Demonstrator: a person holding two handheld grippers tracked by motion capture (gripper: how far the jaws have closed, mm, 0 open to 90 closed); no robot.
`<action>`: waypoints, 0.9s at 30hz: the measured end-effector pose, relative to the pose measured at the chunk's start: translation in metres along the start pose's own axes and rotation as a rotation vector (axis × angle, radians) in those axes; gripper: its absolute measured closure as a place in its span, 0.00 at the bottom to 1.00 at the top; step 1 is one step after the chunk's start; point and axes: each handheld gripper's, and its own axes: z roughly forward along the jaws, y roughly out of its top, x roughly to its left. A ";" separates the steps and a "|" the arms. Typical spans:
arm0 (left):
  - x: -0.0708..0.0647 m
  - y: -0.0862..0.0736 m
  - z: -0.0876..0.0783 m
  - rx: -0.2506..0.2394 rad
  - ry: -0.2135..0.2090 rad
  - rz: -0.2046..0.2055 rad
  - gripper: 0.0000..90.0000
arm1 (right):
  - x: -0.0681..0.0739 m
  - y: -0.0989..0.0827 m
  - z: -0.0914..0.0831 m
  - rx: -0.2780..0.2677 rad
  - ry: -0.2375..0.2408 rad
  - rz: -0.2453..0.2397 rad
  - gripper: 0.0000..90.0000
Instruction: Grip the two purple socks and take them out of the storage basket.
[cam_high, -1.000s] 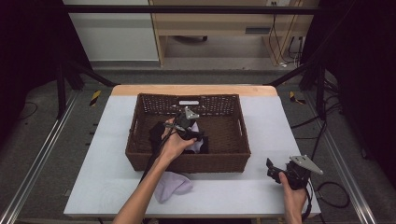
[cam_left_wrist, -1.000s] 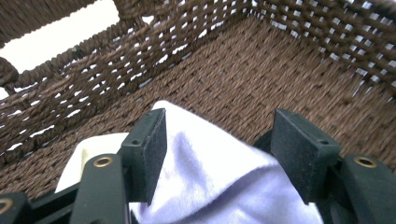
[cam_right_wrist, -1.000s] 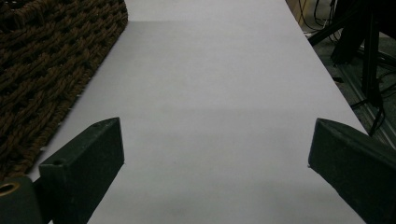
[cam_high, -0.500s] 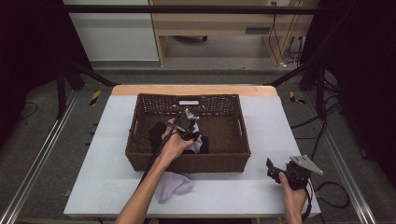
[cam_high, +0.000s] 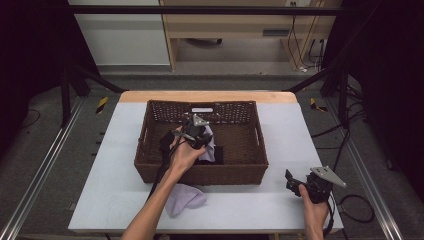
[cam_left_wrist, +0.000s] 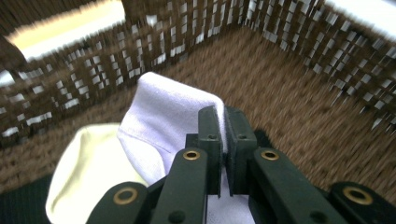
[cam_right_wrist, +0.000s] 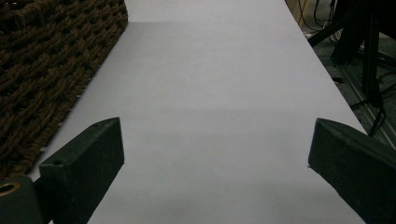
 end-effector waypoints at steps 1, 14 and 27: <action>0.000 0.001 -0.002 -0.031 -0.011 -0.007 0.96 | 0.000 0.000 0.000 -0.001 0.003 -0.005 0.04; 0.004 0.017 -0.060 -0.367 -0.047 -0.014 0.96 | 0.000 0.000 0.001 0.001 0.001 -0.002 0.04; 0.008 0.020 -0.115 -0.466 -0.076 -0.021 0.96 | 0.000 0.000 0.000 -0.001 0.001 -0.004 0.04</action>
